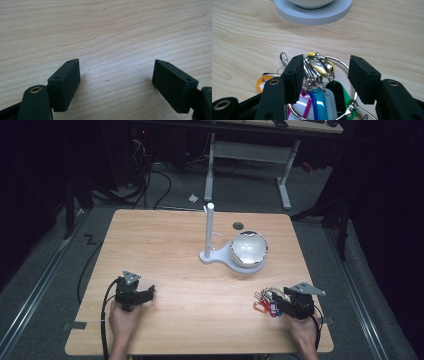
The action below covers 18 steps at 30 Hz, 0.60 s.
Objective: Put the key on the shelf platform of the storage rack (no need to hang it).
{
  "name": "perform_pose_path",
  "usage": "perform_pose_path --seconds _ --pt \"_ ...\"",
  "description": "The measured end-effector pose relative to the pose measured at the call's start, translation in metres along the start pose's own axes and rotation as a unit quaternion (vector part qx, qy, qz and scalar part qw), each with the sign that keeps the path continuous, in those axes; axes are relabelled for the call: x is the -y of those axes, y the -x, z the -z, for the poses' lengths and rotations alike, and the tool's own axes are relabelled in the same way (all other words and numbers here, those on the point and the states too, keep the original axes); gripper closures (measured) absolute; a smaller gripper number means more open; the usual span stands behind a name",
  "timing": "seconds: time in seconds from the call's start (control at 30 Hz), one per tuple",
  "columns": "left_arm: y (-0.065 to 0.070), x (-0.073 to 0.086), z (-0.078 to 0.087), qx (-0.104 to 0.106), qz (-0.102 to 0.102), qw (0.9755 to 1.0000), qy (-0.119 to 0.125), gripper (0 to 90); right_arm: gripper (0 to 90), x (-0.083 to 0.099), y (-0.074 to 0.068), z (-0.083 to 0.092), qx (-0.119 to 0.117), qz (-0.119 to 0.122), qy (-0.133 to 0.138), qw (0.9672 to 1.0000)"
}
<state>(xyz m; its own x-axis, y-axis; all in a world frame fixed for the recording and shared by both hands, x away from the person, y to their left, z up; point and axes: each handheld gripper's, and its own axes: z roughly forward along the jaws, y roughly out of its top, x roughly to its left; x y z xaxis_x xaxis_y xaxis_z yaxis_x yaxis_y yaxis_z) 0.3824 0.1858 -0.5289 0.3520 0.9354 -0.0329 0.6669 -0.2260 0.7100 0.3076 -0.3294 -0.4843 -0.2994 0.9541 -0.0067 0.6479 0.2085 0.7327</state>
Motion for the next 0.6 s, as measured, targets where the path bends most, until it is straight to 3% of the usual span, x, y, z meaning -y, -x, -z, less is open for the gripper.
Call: perform_pose_path --seconds 0.6 --pt "0.0 0.0 0.0 0.0 0.0 1.0 0.0 22.8 47.7 0.008 -0.009 -0.018 -0.009 0.019 -0.029 0.9994"
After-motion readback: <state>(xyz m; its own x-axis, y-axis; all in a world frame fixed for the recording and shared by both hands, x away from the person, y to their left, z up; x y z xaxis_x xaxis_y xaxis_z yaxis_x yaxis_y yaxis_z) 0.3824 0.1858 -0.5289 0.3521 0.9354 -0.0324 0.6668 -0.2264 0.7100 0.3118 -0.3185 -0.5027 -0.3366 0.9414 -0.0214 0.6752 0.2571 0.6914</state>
